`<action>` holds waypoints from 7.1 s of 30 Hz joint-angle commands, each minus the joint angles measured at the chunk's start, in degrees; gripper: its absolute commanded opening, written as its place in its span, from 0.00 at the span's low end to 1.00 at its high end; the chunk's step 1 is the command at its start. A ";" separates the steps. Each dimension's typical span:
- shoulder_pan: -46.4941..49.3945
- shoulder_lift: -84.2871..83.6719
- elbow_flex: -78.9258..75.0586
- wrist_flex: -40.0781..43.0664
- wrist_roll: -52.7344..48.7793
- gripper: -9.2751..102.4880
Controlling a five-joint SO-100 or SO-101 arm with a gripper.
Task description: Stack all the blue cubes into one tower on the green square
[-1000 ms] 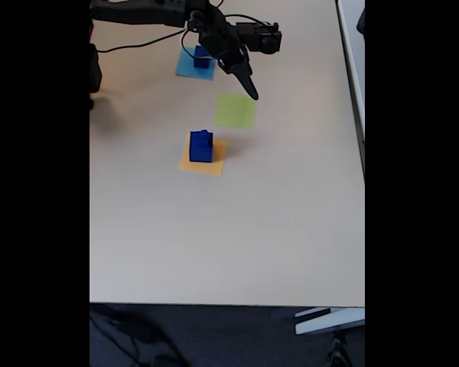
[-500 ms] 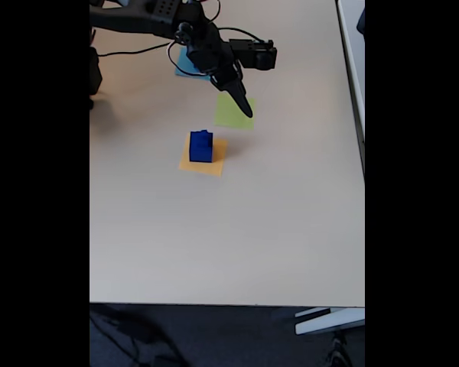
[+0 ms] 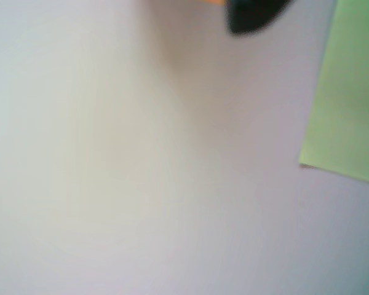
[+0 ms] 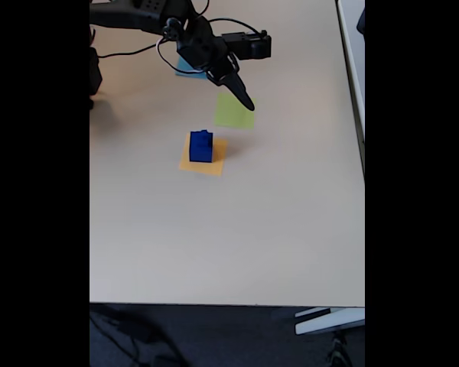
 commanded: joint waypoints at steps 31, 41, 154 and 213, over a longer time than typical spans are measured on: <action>5.19 11.60 16.96 -1.14 7.91 0.33; 7.21 9.58 16.79 -0.79 6.50 0.35; 4.75 5.01 7.47 2.46 13.10 0.09; -7.91 -24.43 -6.68 -1.67 21.80 0.12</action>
